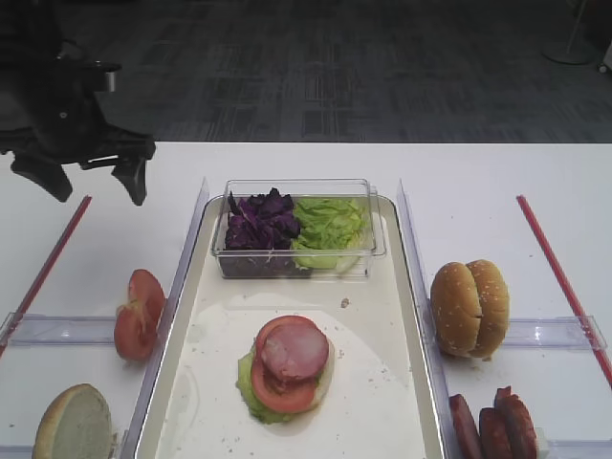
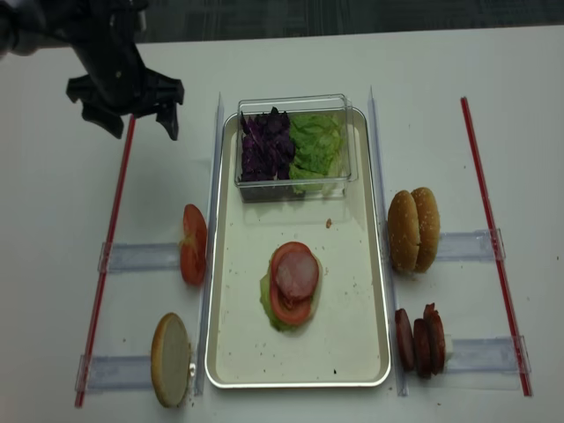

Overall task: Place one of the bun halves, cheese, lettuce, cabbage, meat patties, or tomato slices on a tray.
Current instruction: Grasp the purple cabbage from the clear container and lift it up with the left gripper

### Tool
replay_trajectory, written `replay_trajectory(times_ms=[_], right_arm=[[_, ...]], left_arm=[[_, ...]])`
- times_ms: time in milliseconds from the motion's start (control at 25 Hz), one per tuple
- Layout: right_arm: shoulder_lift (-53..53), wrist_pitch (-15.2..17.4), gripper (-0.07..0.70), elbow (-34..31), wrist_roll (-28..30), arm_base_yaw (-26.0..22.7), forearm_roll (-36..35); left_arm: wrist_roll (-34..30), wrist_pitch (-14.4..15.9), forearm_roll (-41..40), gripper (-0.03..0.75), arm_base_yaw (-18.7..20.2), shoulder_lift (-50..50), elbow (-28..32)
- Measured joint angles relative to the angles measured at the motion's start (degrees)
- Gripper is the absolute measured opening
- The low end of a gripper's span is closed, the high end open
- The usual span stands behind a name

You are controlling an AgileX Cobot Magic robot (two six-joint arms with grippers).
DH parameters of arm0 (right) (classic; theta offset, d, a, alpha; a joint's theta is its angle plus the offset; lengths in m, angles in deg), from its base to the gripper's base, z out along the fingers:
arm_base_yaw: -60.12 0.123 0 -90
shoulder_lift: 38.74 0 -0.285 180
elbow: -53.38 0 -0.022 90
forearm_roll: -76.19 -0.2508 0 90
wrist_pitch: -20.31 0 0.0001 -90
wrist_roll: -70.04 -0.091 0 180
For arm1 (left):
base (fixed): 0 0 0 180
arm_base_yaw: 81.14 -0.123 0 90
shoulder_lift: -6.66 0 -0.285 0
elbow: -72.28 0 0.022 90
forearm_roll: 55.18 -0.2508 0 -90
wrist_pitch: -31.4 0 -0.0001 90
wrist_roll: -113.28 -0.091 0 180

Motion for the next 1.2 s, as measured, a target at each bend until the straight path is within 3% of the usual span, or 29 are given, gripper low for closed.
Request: replay_trajectory(times_ms=[640,1200], right_arm=[[0.00,0.00,0.692,0.00,0.00,0.00,0.00],[0.00,0.00,0.692,0.00,0.00,0.00,0.00]], left_arm=[[12.62,-3.03,0.00,0.618,14.41,0.13,-1.68],[20.91,-0.05,-2.89,0.618,23.55,4.55,-8.42]])
